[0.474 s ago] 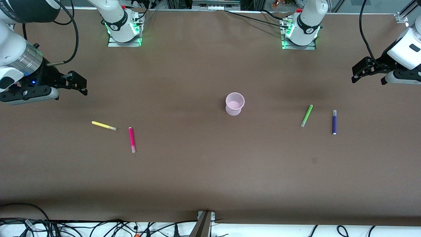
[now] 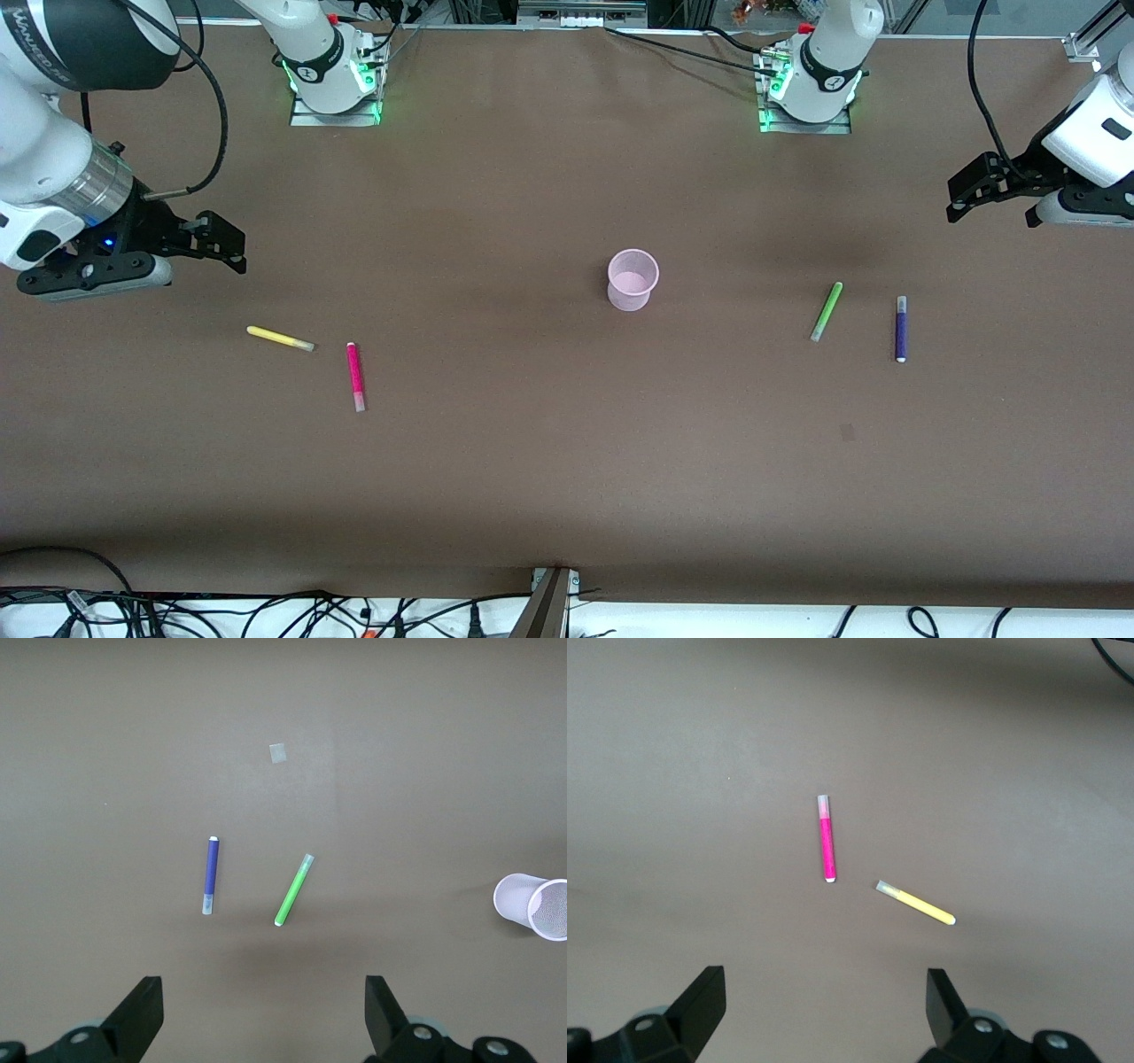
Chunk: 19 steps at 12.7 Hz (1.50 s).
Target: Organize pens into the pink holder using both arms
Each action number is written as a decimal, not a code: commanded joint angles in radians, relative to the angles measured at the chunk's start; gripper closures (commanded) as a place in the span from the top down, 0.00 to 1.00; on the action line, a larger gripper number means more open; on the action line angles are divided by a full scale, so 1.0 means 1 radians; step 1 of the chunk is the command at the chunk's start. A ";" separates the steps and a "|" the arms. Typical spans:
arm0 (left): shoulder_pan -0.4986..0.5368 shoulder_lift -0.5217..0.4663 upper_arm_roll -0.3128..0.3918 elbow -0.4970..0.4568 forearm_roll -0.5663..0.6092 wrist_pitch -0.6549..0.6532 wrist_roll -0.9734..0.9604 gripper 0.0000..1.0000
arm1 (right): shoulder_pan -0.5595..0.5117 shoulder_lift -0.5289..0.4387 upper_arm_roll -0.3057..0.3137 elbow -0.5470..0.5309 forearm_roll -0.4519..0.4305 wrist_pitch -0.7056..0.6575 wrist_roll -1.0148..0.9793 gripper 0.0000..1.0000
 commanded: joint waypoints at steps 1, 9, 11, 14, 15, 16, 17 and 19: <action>-0.004 0.013 0.001 0.032 -0.005 -0.024 -0.010 1.00 | 0.003 -0.010 0.009 0.004 -0.011 0.001 0.005 1.00; -0.004 0.013 0.001 0.032 -0.005 -0.025 -0.010 1.00 | 0.003 -0.010 0.008 0.014 -0.004 0.000 0.005 1.00; -0.004 0.013 0.001 0.032 -0.005 -0.025 -0.010 1.00 | 0.002 -0.015 0.008 0.044 0.003 0.000 0.008 1.00; -0.004 0.013 0.001 0.032 -0.005 -0.025 -0.010 1.00 | 0.002 -0.013 0.006 0.062 0.003 -0.014 0.008 1.00; -0.004 0.013 0.000 0.032 -0.005 -0.025 -0.010 1.00 | 0.002 -0.012 0.006 0.064 0.003 -0.029 0.014 1.00; 0.002 0.013 0.001 0.029 -0.005 -0.027 0.004 1.00 | 0.003 -0.012 0.009 0.064 -0.003 -0.029 0.013 1.00; 0.003 0.016 0.003 0.028 -0.005 -0.025 0.003 1.00 | 0.014 -0.013 0.011 0.064 -0.007 -0.029 0.013 1.00; 0.002 0.039 0.003 0.028 0.006 -0.022 0.004 1.00 | 0.023 -0.013 0.009 0.064 -0.008 -0.029 0.013 1.00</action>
